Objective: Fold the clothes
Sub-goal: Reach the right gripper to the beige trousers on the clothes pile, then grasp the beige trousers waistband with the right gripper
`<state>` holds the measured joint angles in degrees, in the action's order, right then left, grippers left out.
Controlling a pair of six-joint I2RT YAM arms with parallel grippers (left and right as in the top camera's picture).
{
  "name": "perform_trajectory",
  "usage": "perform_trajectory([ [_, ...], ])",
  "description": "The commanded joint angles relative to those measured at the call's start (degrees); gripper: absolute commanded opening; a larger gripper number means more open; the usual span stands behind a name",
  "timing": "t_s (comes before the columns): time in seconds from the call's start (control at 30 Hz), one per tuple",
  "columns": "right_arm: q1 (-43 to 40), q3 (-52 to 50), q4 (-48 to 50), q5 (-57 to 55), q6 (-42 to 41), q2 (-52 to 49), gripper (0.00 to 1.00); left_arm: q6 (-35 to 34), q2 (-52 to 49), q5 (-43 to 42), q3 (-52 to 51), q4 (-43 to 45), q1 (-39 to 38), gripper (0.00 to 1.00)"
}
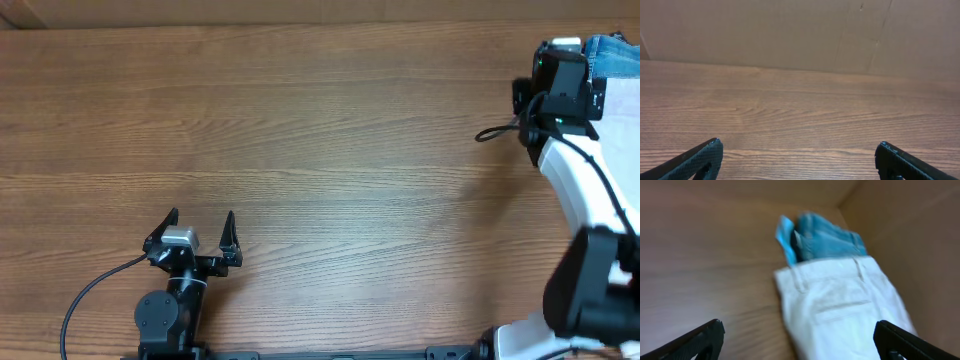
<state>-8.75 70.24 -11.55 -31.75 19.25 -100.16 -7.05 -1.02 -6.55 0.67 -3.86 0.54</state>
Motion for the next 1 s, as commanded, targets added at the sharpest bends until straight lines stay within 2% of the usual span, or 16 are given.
perform_trajectory([
  [0.0, -1.4, 1.3, 2.1, -7.0, 9.3, -5.0, 1.00, 1.1, 0.0, 1.0, -0.4, 0.0, 0.6, 1.00],
  [0.13, -2.3, 1.3, 7.3, -9.4, 10.3, -10.1, 1.00, 1.1, 0.0, 1.0, -0.4, 0.0, 0.6, 1.00],
  [0.4, -3.2, 1.4, 13.8, -12.0, 17.5, -17.6, 1.00, 1.1, 0.0, 1.0, -0.4, 0.0, 0.6, 1.00],
  [0.7, -6.5, 1.5, 16.2, -11.6, 17.2, -20.7, 1.00, 1.1, 0.0, 1.0, -0.4, 0.0, 0.6, 1.00],
  [0.97, -9.7, 1.5, 14.1, -6.9, 16.2, -21.4, 0.99, 1.1, 0.0, 1.0, -0.4, 0.0, 0.6, 1.00],
])
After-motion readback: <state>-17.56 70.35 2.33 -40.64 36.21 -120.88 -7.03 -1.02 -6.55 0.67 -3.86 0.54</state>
